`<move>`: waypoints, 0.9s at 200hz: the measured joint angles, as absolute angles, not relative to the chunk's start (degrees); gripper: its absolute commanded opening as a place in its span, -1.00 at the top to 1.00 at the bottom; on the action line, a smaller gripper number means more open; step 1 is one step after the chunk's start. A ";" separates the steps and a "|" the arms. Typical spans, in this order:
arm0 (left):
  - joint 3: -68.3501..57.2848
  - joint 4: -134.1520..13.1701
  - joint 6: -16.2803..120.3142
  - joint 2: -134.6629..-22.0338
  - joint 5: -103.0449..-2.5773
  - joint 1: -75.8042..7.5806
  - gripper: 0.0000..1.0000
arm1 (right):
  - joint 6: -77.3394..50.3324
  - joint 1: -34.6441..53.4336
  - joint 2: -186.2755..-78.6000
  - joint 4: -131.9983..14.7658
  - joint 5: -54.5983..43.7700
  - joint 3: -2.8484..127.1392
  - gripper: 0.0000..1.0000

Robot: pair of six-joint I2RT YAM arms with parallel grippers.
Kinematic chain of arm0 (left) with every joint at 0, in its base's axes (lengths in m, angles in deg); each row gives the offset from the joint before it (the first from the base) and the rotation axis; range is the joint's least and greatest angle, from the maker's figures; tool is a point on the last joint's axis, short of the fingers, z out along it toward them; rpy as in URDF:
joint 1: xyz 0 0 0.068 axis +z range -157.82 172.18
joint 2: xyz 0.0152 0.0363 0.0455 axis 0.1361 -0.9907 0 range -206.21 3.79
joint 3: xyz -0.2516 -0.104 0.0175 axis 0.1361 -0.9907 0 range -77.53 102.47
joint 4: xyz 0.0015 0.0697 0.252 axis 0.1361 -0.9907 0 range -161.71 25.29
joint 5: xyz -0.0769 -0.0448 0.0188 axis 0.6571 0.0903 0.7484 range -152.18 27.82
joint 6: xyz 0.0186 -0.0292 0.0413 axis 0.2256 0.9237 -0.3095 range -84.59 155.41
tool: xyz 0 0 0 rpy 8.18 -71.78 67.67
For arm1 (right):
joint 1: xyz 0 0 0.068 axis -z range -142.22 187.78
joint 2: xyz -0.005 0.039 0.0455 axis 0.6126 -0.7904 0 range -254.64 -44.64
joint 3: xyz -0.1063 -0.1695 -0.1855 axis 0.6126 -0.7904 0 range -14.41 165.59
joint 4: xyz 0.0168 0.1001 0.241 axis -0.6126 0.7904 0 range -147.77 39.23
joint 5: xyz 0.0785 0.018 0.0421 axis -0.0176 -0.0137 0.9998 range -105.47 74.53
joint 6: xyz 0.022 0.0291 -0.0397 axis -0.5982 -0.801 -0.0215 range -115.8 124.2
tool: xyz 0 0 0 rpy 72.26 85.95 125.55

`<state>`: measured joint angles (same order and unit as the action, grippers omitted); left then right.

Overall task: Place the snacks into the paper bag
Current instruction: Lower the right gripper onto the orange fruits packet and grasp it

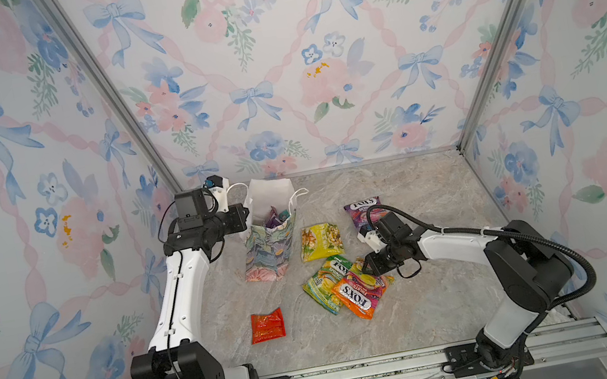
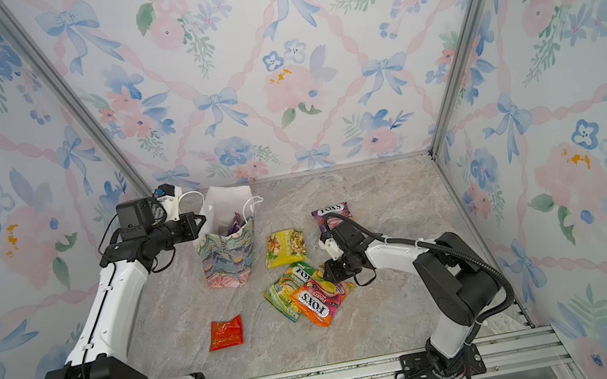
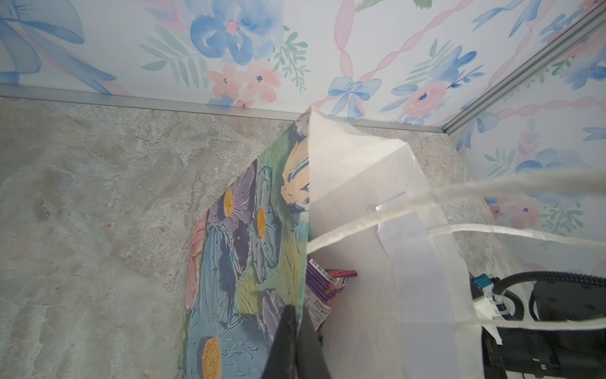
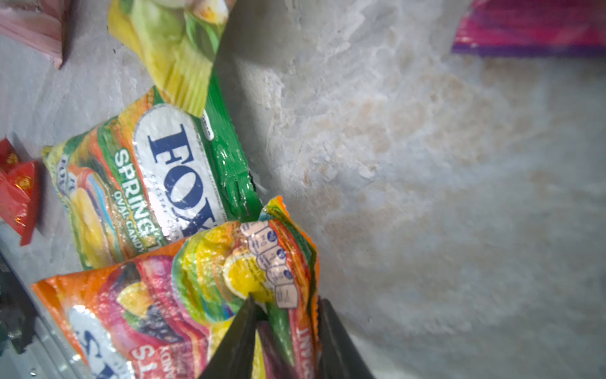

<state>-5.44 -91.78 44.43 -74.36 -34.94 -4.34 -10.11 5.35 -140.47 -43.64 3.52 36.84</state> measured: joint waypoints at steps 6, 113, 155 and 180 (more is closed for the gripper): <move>-5.44 -91.76 44.43 -74.36 -34.94 -4.34 1.00 | -10.11 5.35 -140.36 -43.57 3.28 36.84 0.71; -5.44 -91.76 44.43 -74.36 -34.94 -4.34 1.00 | -9.10 4.24 -130.11 -37.58 -1.23 38.72 1.00; -5.44 -91.78 44.43 -74.36 -34.92 -4.34 1.00 | -9.08 3.50 -127.22 -36.38 -2.17 40.68 1.00; -5.44 -91.78 44.43 -74.36 -34.89 -4.34 1.00 | -8.82 2.31 -126.28 -34.17 -3.19 41.86 1.00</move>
<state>-5.44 -91.78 44.43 -74.36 -34.89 -4.34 -8.82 2.31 -126.28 -34.17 -3.19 41.86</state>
